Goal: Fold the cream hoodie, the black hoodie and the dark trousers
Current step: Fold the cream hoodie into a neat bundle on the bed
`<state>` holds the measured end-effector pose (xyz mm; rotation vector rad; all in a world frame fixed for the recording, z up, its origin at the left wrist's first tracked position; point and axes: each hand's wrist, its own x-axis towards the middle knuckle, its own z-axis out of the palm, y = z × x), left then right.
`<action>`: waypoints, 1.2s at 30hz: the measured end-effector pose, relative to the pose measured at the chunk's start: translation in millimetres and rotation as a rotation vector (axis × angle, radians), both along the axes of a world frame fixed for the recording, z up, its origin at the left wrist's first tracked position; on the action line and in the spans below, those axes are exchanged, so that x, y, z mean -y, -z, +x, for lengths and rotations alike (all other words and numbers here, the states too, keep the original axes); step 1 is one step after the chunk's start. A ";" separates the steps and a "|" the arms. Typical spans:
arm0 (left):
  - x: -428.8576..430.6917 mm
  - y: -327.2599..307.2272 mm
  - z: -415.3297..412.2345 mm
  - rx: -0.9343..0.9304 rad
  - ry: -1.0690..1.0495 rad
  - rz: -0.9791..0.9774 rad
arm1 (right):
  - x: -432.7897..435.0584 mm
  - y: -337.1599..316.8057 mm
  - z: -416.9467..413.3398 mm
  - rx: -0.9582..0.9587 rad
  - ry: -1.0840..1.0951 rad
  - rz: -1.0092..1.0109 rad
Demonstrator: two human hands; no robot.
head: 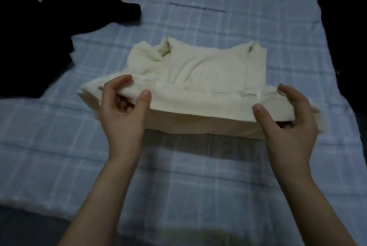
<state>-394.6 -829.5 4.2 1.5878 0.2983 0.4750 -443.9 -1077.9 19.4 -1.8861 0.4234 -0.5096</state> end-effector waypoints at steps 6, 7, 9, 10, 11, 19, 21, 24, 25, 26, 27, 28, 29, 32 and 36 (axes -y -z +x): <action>22.7 22.1 110.3 0.005 0.082 0.102 | 32.9 22.0 108.8 -0.108 -0.096 -0.080; 26.4 32.5 125.6 -0.013 0.087 0.108 | 36.4 29.6 124.8 -0.124 -0.111 -0.079; 32.5 57.9 150.1 -0.064 0.077 0.117 | 42.1 47.6 153.6 -0.148 -0.146 -0.067; 35.3 71.0 158.9 -0.098 0.068 0.117 | 44.7 58.2 165.5 -0.160 -0.162 -0.059; 38.3 82.7 165.0 -0.135 0.061 0.112 | 46.6 69.7 175.0 -0.176 -0.177 -0.051; 49.2 123.6 178.2 -0.207 0.031 0.232 | 48.8 126.4 189.4 -0.246 -0.160 0.020; 48.3 125.5 177.8 -0.216 0.038 0.217 | 49.0 126.6 189.8 -0.252 -0.163 0.021; 47.5 126.7 177.5 -0.228 0.046 0.195 | 47.9 126.2 189.9 -0.253 -0.169 0.011; 47.8 126.6 178.1 -0.229 0.043 0.190 | 47.8 126.1 190.2 -0.252 -0.167 0.009; 48.7 125.4 178.3 -0.231 0.039 0.184 | 48.4 126.0 190.1 -0.252 -0.163 0.007; 49.7 124.4 178.4 -0.231 0.034 0.168 | 49.4 125.9 190.1 -0.252 -0.160 0.002; 49.7 123.9 178.0 -0.227 0.032 0.147 | 49.2 125.3 190.1 -0.249 -0.159 -0.006; 48.8 123.8 177.0 -0.221 0.037 0.126 | 48.3 124.6 189.8 -0.245 -0.159 -0.015; 45.7 118.2 175.2 -0.196 0.060 0.062 | 47.7 119.4 188.6 -0.242 -0.160 -0.032; 39.7 104.4 192.9 -0.115 0.059 0.029 | 50.0 103.1 202.2 -0.180 -0.084 -0.091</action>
